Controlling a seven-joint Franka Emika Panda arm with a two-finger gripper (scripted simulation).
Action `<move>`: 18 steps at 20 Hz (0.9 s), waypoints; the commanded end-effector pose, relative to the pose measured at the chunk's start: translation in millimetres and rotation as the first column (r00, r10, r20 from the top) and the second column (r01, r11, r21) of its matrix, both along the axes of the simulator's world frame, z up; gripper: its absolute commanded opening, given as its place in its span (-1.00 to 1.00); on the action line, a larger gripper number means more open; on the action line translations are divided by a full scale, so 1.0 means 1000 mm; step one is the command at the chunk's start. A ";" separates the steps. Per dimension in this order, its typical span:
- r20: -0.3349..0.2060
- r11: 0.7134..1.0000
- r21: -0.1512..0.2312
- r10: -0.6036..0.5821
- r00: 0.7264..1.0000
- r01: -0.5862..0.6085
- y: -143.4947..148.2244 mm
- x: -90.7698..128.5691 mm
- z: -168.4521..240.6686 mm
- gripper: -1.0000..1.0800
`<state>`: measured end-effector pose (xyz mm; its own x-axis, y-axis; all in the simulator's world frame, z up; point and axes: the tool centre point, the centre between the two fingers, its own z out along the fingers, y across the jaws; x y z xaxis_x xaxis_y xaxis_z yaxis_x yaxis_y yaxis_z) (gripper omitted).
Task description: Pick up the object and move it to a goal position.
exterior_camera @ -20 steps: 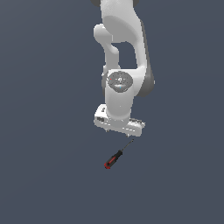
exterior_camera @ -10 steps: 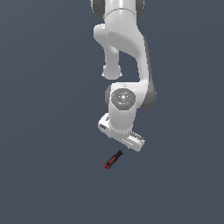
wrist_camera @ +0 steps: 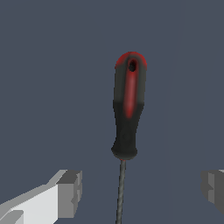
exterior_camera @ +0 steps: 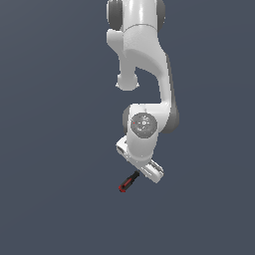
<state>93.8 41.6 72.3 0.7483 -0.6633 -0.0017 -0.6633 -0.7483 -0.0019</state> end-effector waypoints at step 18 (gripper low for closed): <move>0.000 0.999 -0.002 -0.049 0.999 0.049 0.002 0.003 -0.045 0.92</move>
<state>97.4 43.8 36.8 0.7154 -0.6987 0.0003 -0.6987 -0.7154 -0.0006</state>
